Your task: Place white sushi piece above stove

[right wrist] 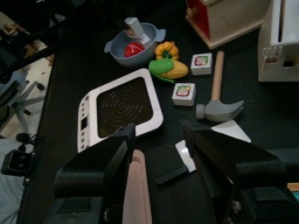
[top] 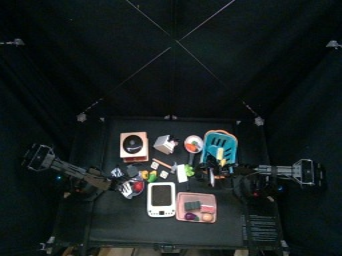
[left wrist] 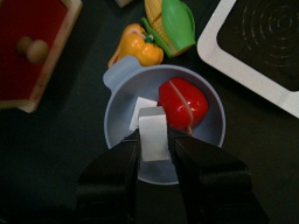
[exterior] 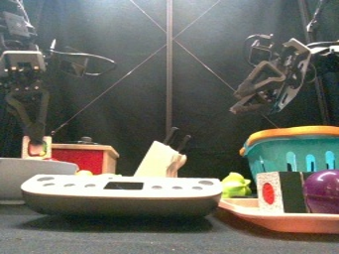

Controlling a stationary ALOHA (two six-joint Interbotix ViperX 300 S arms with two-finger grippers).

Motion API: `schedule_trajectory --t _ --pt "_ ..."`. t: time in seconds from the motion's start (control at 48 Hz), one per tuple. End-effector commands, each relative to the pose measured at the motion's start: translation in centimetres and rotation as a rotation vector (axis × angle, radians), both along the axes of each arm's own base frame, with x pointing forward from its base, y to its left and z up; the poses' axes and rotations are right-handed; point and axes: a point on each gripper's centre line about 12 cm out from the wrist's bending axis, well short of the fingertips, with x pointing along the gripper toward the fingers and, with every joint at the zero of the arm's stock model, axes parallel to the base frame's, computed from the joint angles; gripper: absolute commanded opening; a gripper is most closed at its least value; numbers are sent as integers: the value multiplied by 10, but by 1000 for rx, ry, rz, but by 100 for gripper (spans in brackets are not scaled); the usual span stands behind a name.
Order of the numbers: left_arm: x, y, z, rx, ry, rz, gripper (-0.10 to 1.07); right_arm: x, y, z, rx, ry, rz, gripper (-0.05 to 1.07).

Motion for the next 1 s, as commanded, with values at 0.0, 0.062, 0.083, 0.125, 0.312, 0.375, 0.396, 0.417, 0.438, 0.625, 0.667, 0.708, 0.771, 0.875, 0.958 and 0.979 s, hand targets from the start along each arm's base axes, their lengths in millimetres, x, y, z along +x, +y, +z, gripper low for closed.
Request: schedule_trajectory --t 0.0,0.062,0.083,0.125,0.312,0.375,0.396,0.417,0.438,0.625,0.667,0.708,0.771,0.875,0.958,0.979 --pt "10 1 17 37 -71 -31 63 2 -1 6 -1 -20 -3 83" --pt "15 3 24 64 -98 -49 63 1 -1 5 0 -19 -2 83" --pt "17 3 26 74 -107 -56 63 1 -1 5 0 -19 -2 83" --pt "21 3 30 91 -127 -70 63 2 -1 6 -1 -20 -2 83" --pt "48 6 44 116 -247 -134 63 1 -1 5 1 -19 -3 83" --pt "59 10 46 101 -277 -131 63 1 -1 5 1 -19 -3 83" --pt "62 10 45 92 -285 -128 63 1 -1 5 1 -19 -3 83" --pt "65 12 44 85 -291 -122 63 1 -1 5 1 -19 -4 83" --pt "69 13 43 74 -298 -115 63 1 -1 5 1 -19 -3 83" --pt "101 25 24 24 -298 -35 63 1 -1 5 1 -18 -3 83" --pt "106 27 20 30 -289 -29 63 1 -1 4 -1 -16 -3 83" --pt "112 31 17 41 -280 -23 63 1 -1 4 -2 -16 -2 83" --pt "119 35 13 58 -268 -19 63 1 -1 4 -2 -16 -2 83" --pt "130 45 5 78 -242 3 63 1 -1 4 -3 -15 -1 83" --pt "135 54 0 85 -225 32 63 0 -1 4 -4 -14 1 83" --pt "136 57 -2 89 -216 40 64 1 -1 4 -5 -15 0 83"
